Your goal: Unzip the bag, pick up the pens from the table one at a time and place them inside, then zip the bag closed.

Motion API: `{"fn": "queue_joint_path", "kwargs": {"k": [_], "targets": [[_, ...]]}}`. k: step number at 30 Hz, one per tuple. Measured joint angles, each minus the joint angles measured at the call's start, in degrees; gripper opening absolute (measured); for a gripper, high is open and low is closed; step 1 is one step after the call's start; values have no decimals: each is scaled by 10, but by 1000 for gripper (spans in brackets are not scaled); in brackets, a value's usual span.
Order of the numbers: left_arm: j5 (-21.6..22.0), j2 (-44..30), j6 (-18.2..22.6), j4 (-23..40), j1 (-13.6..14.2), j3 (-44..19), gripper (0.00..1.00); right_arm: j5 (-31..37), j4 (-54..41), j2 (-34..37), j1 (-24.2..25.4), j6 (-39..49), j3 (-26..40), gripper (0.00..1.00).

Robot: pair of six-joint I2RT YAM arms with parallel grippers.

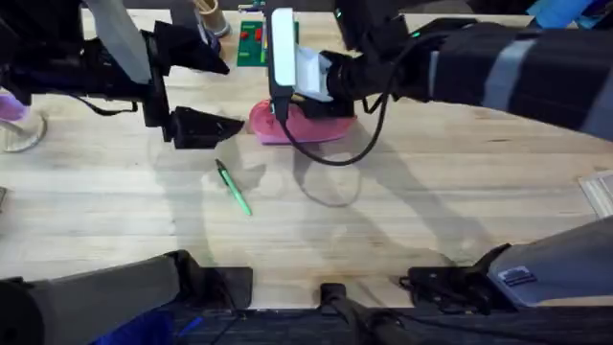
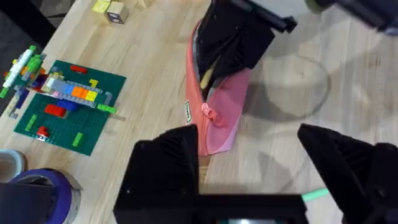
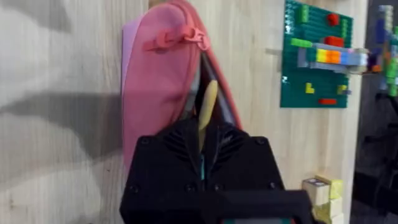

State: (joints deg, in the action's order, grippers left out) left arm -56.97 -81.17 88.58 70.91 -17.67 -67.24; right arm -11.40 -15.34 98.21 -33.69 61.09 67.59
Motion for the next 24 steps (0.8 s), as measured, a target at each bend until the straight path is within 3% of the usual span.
{"fn": "queue_joint_path", "kwargs": {"k": [8, 9, 10, 15, 16, 24], "targets": [[0, 0, 0, 0, 0, 0, 993, 0, 4, 27, -1, 27, 0, 35], [0, 0, 0, 0, 0, 0, 993, 0, 5, 28, -1, 27, 0, 70], [0, 0, 0, 0, 0, 0, 993, 0, 5, 28, -1, 28, 0, 150], [0, 0, 0, 0, 0, 0, 993, 0, 8, 28, -2, 31, 0, 871], [0, 0, 0, 0, 0, 0, 993, 0, 8, 28, -2, 33, 0, 962], [0, 0, 0, 21, 0, 0, 993, 0, 6, 25, -3, 20, 0, 996]]}}
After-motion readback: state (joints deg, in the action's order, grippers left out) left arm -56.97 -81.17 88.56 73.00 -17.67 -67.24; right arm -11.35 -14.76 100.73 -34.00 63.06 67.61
